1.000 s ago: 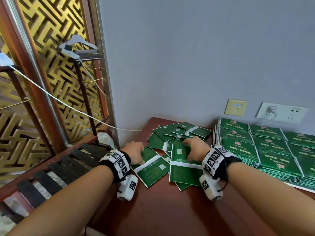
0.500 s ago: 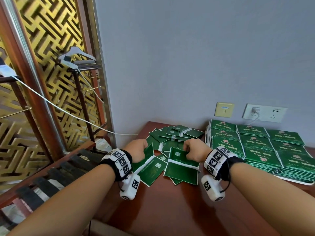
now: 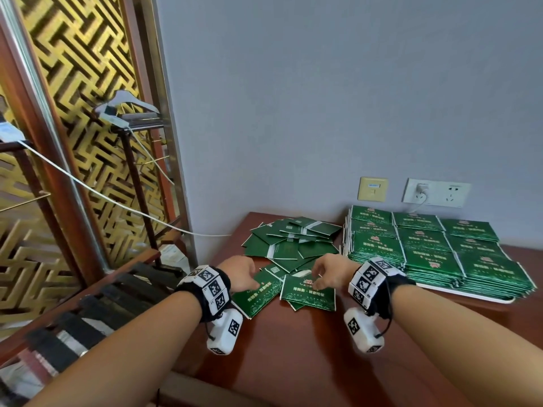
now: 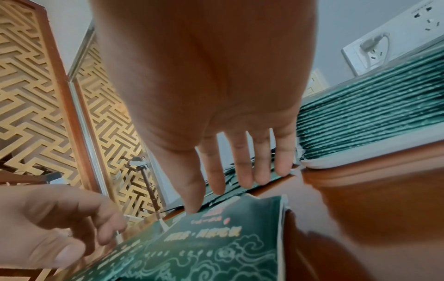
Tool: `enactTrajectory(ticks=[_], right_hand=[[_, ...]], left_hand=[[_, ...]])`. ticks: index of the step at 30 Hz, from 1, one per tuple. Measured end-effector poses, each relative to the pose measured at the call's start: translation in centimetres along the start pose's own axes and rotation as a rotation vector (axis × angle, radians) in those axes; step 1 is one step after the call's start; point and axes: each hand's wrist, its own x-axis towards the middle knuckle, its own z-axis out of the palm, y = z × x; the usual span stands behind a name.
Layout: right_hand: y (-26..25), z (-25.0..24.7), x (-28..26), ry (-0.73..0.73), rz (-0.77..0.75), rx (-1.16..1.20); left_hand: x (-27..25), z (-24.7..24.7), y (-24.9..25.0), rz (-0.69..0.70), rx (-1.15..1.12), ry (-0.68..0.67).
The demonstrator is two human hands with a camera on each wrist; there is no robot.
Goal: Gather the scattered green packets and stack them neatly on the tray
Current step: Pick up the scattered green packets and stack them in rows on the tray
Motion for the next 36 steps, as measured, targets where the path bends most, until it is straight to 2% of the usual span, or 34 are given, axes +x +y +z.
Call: enactTrajectory(ticks=[5, 10, 14, 18, 26, 33, 36], right_hand=[[0.2, 1.0, -0.3, -0.052, 0.093, -0.028], [-0.1, 1.4, -0.6, -0.061, 0.139, -0.144], [-0.1, 1.4, -0.6, -0.043, 0.146, -0.119], [0.1, 1.3, -0.8, -0.005, 0.147, -0.034], [1.0, 0.2, -1.3, 0.167, 0.139, 0.159], [3.3, -3.7, -3.7, 0.338, 0.056, 0.388], [4.9, -5.2, -5.4, 0.389, 0.049, 0.576]], left_hand=[[0.2, 1.0, -0.7, -0.102, 0.078, -0.086], [0.0, 1.0, -0.7, -0.146, 0.106, -0.076], [-0.3, 0.9, -1.0, -0.166, 0.015, -0.073], [-0.7, 1.0, -1.1, -0.143, -0.062, 0.008], [-0.6, -0.7, 0.5, -0.050, -0.178, 0.157], [0.1, -2.6, 4.6, 0.056, -0.379, 0.303], [0.6, -3.0, 7.7, 0.105, -0.462, 0.348]])
